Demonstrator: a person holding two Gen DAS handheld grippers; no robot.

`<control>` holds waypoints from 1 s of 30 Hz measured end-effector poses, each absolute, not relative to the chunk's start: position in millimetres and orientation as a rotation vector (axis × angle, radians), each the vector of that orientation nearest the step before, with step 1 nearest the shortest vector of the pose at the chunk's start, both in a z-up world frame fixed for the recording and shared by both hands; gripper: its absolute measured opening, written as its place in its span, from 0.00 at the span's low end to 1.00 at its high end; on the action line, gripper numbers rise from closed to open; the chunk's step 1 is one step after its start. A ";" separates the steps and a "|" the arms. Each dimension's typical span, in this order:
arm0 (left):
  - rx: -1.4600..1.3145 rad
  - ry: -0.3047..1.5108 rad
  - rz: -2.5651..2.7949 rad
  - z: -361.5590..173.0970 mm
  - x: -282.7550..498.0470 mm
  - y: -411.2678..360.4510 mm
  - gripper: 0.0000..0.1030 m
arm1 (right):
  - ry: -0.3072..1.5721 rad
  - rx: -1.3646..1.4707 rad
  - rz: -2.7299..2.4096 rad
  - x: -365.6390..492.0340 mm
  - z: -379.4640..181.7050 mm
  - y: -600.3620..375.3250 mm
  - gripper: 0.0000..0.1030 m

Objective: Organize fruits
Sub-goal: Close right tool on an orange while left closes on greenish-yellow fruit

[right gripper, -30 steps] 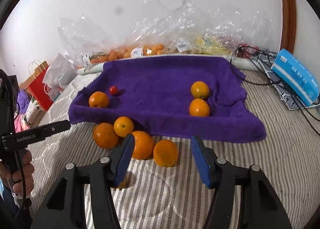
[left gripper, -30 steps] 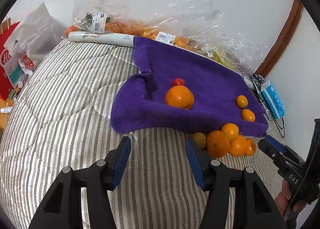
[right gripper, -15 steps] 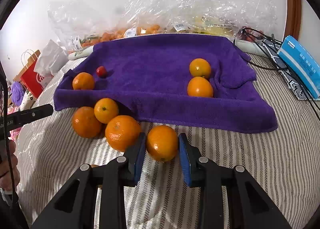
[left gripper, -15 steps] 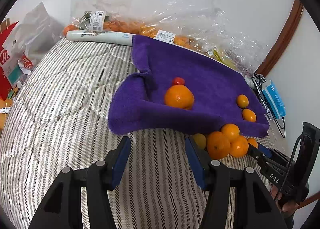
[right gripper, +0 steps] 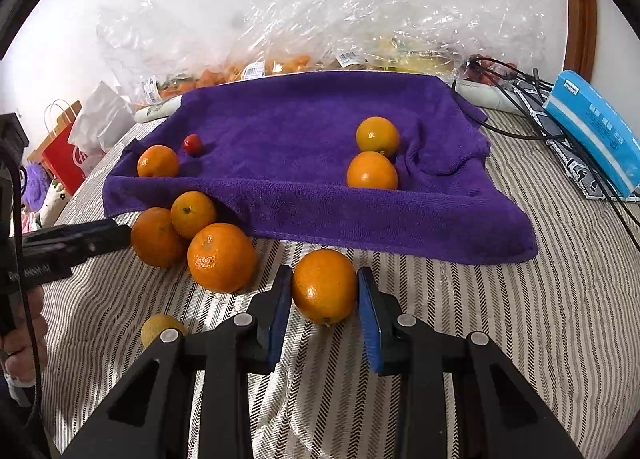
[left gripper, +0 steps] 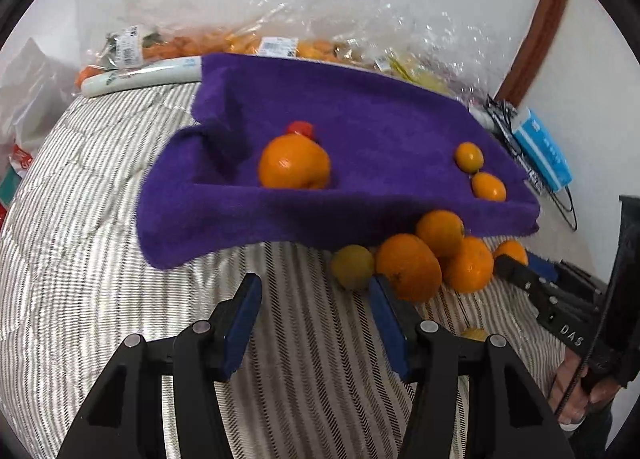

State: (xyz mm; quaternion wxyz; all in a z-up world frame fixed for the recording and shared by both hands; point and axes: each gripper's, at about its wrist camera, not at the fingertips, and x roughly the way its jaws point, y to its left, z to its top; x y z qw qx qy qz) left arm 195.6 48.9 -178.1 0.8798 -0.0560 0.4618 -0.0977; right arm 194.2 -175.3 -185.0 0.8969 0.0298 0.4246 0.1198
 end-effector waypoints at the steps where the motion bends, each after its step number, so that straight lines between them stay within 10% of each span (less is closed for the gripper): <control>1: -0.108 0.962 -0.200 -179.0 195.7 47.2 0.51 | 0.882 0.066 0.249 194.7 -185.6 -176.1 0.31; 30: -0.091 0.919 -0.258 -185.3 201.9 33.4 0.29 | 0.891 0.081 0.250 197.5 -188.4 -177.1 0.32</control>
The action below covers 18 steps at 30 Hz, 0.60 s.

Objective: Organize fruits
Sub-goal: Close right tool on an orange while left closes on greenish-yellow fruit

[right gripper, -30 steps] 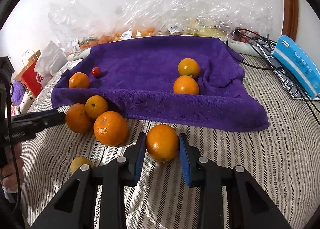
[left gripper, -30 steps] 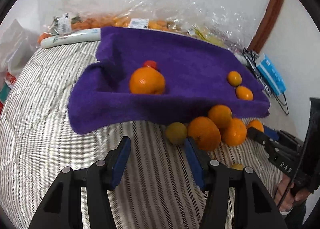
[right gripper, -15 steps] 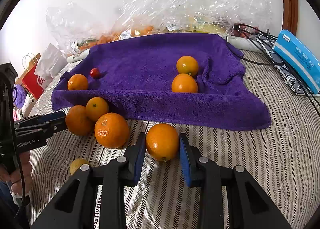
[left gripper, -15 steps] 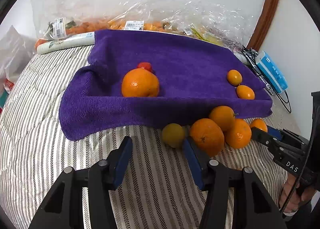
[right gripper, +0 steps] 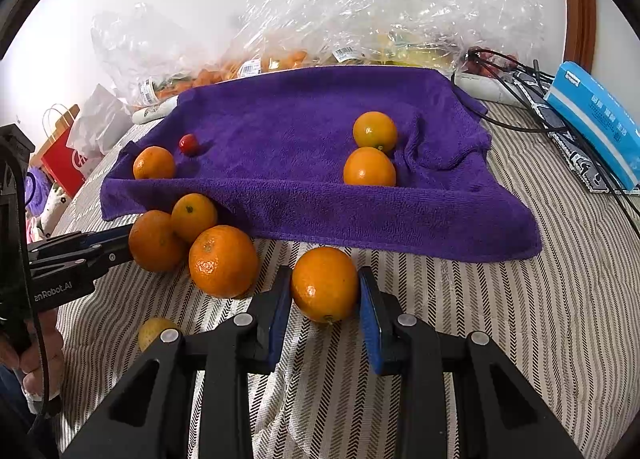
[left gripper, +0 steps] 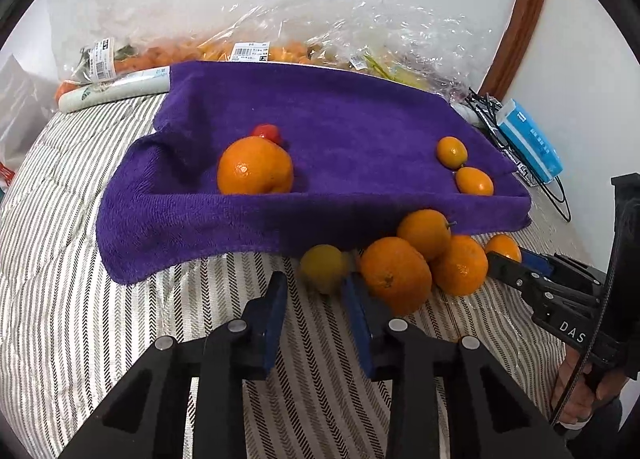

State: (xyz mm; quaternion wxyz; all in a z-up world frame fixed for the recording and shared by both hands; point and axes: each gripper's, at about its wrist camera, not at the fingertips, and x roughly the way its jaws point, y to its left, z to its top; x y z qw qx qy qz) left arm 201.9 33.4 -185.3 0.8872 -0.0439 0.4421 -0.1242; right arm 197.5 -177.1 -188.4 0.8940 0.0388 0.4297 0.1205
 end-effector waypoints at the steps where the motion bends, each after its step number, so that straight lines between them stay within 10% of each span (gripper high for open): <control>1: -0.088 0.917 -0.256 -185.6 202.2 32.6 0.29 | 0.891 0.080 0.250 197.3 -188.4 -177.3 0.32; 18: -0.081 0.892 -0.229 -188.1 201.6 29.9 0.22 | 0.891 0.089 0.254 197.9 -188.3 -178.4 0.32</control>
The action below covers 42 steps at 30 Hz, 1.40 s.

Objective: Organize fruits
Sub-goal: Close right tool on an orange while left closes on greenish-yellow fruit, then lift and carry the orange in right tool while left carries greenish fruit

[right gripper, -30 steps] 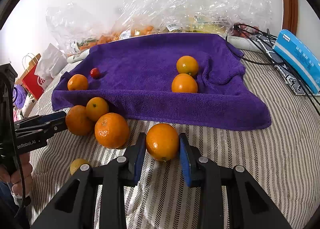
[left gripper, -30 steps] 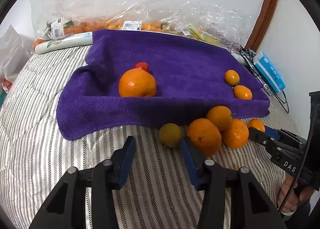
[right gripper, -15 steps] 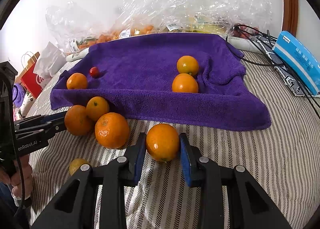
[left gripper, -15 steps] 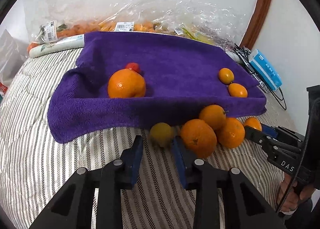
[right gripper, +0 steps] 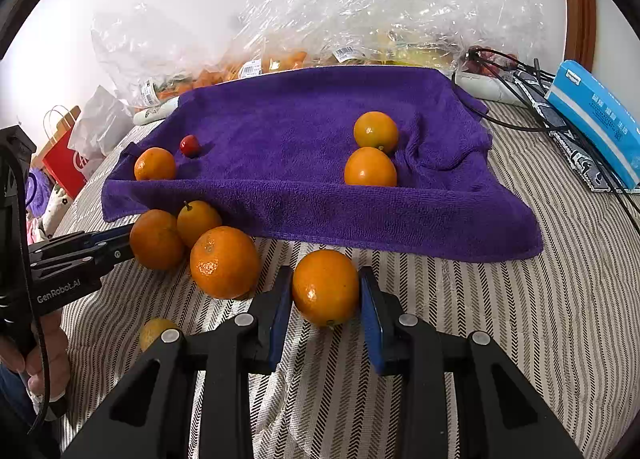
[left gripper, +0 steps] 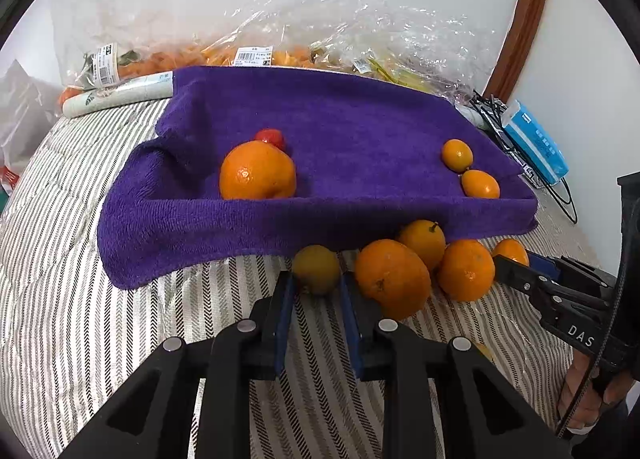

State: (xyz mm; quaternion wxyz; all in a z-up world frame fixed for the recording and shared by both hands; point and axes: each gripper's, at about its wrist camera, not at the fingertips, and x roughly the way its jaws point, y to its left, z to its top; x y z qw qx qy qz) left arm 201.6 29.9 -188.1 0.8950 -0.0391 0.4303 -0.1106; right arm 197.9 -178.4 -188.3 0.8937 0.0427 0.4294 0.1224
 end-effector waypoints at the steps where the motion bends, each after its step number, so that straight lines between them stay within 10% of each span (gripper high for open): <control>1: -0.083 0.890 -0.224 -187.8 201.5 31.0 0.22 | 0.891 0.089 0.254 197.8 -188.3 -178.4 0.32; 42: -0.177 0.837 -0.229 -161.4 185.7 51.3 0.25 | 0.856 0.108 0.302 187.8 -181.2 -178.5 0.31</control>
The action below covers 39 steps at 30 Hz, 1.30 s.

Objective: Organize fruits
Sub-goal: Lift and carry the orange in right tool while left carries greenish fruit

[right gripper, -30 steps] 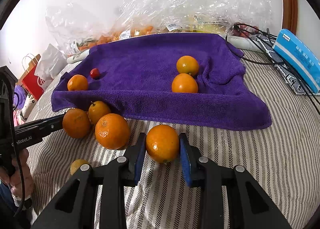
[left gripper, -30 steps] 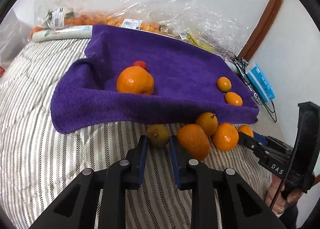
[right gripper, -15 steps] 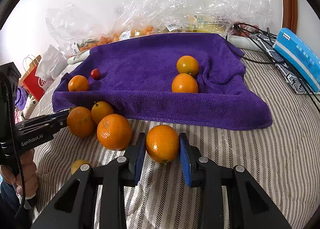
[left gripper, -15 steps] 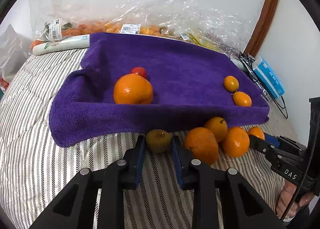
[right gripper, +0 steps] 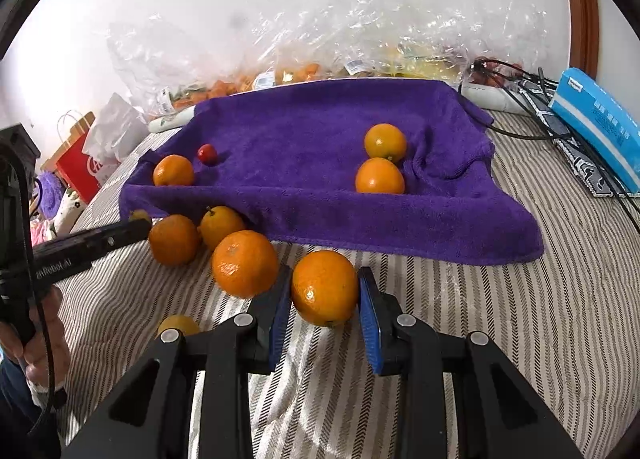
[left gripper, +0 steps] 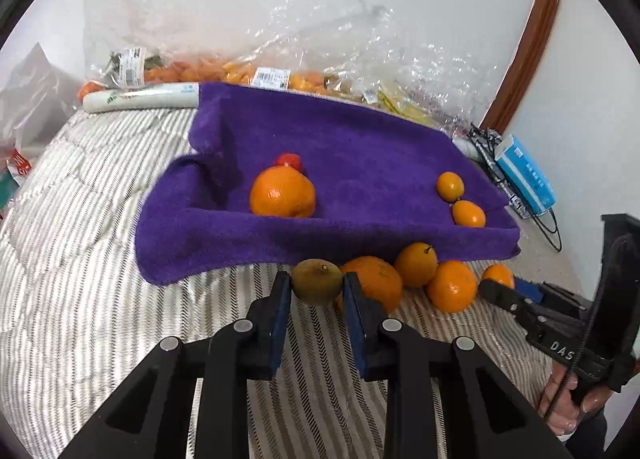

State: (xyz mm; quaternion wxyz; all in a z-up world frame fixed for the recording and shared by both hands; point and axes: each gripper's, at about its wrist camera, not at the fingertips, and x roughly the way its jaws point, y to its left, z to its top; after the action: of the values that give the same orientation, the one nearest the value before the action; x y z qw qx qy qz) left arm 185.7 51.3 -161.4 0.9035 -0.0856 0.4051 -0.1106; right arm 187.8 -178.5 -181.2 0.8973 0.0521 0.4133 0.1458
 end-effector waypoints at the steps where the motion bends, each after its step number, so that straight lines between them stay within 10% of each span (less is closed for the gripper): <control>1: -0.178 0.834 -0.229 -158.9 185.3 52.0 0.25 | 0.864 0.119 0.307 188.5 -181.1 -179.1 0.31; 39: -0.181 0.726 -0.092 -113.3 272.6 86.1 0.25 | 0.678 0.130 0.226 282.2 -106.5 -198.0 0.31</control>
State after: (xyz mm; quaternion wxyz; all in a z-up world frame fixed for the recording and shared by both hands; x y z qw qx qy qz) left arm 272.6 86.1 -113.3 0.9298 -0.0882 0.3546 -0.0451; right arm 282.2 -198.0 -106.5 0.9348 0.0636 0.3315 0.1105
